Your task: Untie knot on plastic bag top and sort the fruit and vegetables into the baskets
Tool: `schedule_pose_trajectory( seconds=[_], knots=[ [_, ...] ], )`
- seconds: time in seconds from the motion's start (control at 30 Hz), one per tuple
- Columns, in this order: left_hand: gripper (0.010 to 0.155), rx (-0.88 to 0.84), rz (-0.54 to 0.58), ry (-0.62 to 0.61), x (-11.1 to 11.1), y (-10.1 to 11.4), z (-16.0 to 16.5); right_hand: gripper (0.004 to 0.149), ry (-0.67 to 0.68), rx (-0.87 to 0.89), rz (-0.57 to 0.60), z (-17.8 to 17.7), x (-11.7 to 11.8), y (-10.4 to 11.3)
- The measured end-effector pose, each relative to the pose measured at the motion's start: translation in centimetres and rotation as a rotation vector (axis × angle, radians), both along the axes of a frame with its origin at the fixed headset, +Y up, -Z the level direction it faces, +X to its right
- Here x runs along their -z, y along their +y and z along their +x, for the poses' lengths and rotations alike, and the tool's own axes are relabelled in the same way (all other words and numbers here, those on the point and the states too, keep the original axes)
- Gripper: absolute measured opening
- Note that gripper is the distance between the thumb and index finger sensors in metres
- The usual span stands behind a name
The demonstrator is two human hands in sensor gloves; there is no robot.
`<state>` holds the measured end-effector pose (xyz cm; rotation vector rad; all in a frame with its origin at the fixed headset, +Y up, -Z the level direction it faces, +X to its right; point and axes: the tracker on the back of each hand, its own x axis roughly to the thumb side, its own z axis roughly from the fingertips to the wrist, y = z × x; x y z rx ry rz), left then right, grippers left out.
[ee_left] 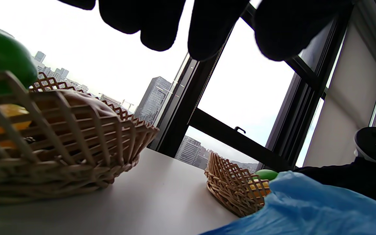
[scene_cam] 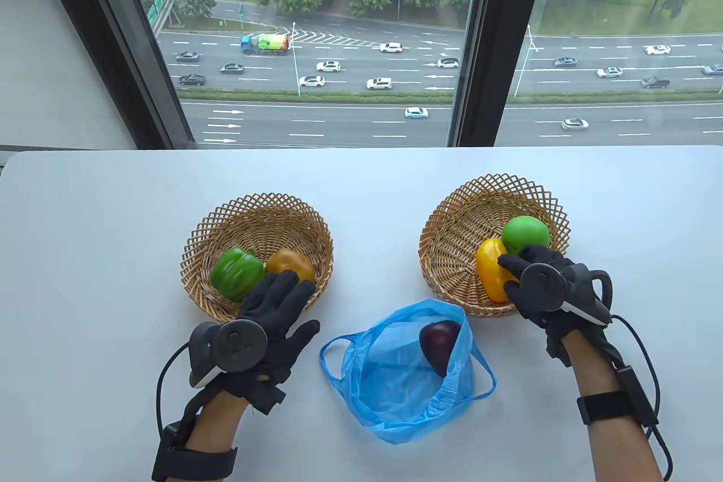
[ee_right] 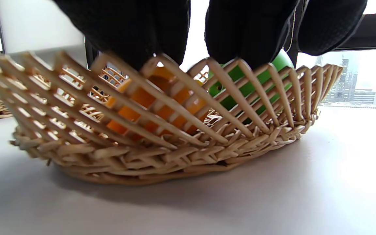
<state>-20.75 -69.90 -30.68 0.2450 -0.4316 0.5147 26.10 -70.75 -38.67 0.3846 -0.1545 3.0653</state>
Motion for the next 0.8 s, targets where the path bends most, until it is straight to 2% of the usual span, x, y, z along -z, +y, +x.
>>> schedule_pose_trajectory(
  seconds=[0.47, 0.8],
  knots=[
    [0.070, 0.002, -0.003, 0.001, 0.0, 0.0, 0.0, 0.053, -0.006, -0.005, 0.006, 0.0, -0.1, 0.1],
    [0.070, 0.000, -0.001, -0.001, 0.0, 0.0, 0.0, 0.054, 0.034, -0.003, 0.130, -1.5, -1.1, 2.1]
  ],
)
